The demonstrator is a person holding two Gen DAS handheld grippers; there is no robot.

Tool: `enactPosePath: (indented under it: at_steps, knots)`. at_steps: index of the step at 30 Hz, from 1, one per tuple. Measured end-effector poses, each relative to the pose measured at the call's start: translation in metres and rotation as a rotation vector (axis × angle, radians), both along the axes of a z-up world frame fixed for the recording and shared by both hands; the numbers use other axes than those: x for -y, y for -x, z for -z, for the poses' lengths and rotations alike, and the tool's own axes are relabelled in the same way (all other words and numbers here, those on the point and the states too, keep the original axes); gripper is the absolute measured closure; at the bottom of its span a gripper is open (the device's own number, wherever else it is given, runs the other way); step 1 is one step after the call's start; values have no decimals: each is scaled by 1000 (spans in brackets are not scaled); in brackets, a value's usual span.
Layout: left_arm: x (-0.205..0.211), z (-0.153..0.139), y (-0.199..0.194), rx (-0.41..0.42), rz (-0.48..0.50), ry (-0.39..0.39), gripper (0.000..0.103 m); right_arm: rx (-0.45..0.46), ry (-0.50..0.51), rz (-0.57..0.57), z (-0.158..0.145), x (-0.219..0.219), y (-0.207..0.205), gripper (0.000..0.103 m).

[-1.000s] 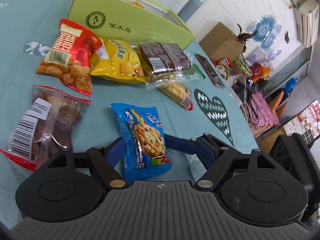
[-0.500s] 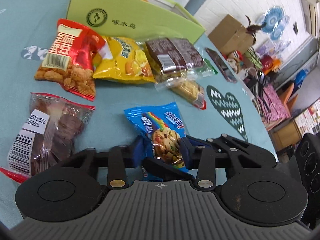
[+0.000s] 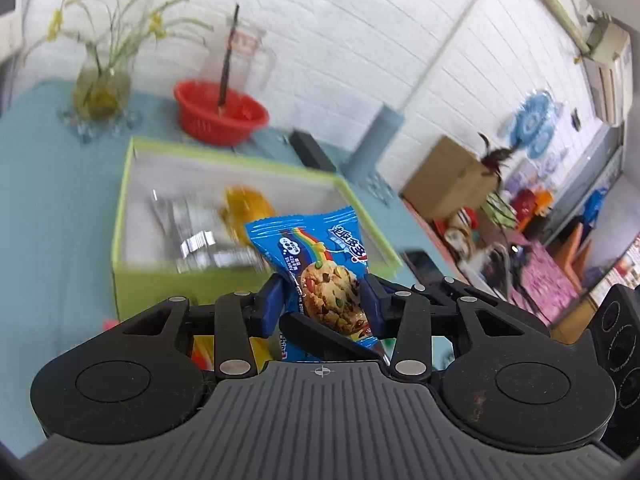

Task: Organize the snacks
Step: 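Carry the blue packet over the green box and release it inside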

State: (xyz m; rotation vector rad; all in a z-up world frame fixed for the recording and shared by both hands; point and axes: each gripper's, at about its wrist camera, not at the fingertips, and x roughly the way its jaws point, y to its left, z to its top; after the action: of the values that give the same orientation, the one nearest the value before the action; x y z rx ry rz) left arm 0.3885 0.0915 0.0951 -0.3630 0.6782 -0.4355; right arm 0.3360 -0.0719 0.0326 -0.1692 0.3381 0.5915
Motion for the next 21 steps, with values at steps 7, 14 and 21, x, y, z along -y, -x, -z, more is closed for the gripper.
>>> enactPosePath:
  at_steps: [7,14,21]
  knots:
    - [-30,16,-95,-45,-88,-58,81,-100,-84,-20,5,-31,-101,42]
    - [-65,30,-116,-21,-174,-21,54,-159,-102,-31,14,-33,-121,22]
    - [-74,-26,-36,155,-212,-42,39,22,-191,-24,-31,-8,-79,7]
